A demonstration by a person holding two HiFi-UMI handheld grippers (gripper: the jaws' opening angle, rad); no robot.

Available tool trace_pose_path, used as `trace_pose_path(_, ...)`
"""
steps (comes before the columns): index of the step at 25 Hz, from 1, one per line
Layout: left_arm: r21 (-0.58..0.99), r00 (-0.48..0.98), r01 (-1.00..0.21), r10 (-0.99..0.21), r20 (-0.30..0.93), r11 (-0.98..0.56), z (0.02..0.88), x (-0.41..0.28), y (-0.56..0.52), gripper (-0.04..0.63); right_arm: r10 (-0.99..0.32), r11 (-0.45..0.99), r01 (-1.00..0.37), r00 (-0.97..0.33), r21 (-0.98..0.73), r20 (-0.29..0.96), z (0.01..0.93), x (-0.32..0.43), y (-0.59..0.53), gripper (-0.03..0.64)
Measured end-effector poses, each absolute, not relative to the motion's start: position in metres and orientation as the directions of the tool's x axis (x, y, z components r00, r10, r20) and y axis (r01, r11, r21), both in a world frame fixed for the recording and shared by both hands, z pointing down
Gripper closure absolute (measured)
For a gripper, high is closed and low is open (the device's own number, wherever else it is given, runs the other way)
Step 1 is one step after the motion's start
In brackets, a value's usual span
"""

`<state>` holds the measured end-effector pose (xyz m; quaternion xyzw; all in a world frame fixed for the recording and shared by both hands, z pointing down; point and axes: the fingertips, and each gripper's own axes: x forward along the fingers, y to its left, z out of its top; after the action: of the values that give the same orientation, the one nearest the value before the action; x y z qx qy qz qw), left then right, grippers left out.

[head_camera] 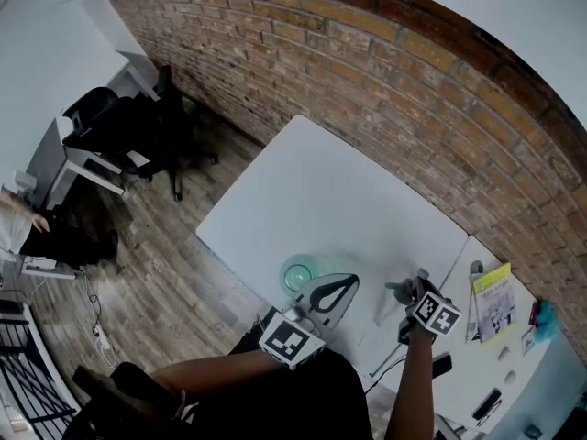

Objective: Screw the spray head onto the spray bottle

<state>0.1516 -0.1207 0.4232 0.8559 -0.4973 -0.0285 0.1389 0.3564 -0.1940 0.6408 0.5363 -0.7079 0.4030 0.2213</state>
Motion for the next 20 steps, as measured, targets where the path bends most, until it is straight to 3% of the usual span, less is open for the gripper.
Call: trace_pose_path(20, 0.25, 0.489, -0.855, -0.866, 0.101, -0.454, 0.423, 0.158, -0.086, 0.597, -0.743, 0.187, -0.912, -0.375, -0.365, 0.555, 0.568, 0.351, -0.198, 0.546)
